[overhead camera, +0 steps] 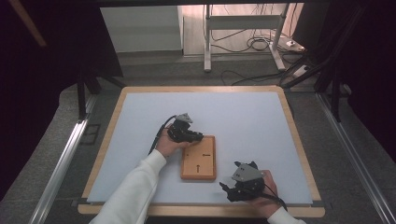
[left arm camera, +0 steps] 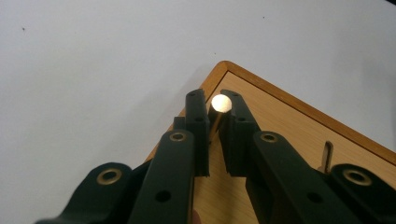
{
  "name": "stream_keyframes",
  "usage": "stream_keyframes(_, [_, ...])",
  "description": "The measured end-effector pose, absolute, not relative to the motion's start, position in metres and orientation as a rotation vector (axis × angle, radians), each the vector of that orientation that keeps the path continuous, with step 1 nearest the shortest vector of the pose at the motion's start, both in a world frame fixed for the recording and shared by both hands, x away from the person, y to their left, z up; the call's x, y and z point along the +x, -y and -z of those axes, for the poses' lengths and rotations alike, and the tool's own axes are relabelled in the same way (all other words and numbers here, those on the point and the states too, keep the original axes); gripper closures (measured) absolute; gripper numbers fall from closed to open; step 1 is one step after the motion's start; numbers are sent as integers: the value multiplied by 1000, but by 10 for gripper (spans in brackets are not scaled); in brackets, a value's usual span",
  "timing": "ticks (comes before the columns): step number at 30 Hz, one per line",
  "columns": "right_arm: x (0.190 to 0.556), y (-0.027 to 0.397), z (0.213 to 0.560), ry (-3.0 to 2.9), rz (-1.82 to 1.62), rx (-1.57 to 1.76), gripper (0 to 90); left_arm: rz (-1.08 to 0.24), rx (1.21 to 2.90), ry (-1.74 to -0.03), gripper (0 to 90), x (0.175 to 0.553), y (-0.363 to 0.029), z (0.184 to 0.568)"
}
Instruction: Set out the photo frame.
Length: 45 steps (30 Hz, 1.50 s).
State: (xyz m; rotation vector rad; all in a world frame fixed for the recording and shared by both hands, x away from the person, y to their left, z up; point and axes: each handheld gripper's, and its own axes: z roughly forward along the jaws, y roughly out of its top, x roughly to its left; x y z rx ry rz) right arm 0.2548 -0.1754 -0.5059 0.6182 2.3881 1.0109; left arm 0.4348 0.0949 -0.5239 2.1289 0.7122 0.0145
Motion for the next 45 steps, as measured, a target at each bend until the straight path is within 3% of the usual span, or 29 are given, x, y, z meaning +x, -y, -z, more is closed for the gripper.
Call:
stream_keyframes(9, [257, 149, 513, -2384, -925, 541, 89, 52, 2127, -743, 824, 442, -95, 522])
stream_keyframes(24, [271, 92, 532, -2305, -737, 354, 105, 93, 2126, -758, 820, 446, -96, 522])
stream_keyframes(45, [271, 88, 511, -2229, -694, 242, 424, 42, 2118, -827, 823, 447, -94, 519])
